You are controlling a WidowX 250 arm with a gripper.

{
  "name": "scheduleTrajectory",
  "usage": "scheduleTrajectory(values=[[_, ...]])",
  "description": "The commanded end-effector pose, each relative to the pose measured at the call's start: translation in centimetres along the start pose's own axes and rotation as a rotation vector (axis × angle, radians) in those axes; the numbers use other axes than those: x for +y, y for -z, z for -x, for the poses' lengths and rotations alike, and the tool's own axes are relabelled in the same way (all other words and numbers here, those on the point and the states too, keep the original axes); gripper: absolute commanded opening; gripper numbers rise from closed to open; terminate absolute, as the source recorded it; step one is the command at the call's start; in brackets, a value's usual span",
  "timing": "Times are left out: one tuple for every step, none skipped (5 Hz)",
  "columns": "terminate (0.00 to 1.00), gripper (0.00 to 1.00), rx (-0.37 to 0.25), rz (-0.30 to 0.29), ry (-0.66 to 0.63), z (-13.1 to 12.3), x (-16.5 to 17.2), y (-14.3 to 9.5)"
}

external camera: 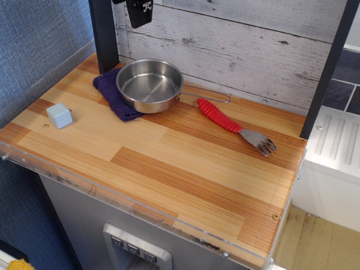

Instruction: Put the pan on the right side of the square

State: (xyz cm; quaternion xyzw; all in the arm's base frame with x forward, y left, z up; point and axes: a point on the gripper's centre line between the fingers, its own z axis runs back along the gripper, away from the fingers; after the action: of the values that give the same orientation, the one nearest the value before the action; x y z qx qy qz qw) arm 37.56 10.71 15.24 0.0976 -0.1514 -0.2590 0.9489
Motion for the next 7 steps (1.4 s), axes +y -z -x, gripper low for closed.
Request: scheduleTrajectory(values=[[0.00,1.00,0.000,0.000,0.000,0.0,0.0,0.0],[0.00,1.00,0.006,-0.003,-0.157,1.7,0.1,0.1],[0.00,1.00,0.046,-0.008,-0.323,3.2,-0.3,1.0],[0.00,1.00,0.061,-0.001,-0.421,4.3,-0.2,1.7],[0.00,1.00,0.071,-0.005,-0.538,4.9,0.2,2.8],[0.00,1.00,0.086,-0.014,-0.604,4.6,0.6,3.7],[0.00,1.00,0.087,-0.016,-0.674,4.4,0.8,5.0]])
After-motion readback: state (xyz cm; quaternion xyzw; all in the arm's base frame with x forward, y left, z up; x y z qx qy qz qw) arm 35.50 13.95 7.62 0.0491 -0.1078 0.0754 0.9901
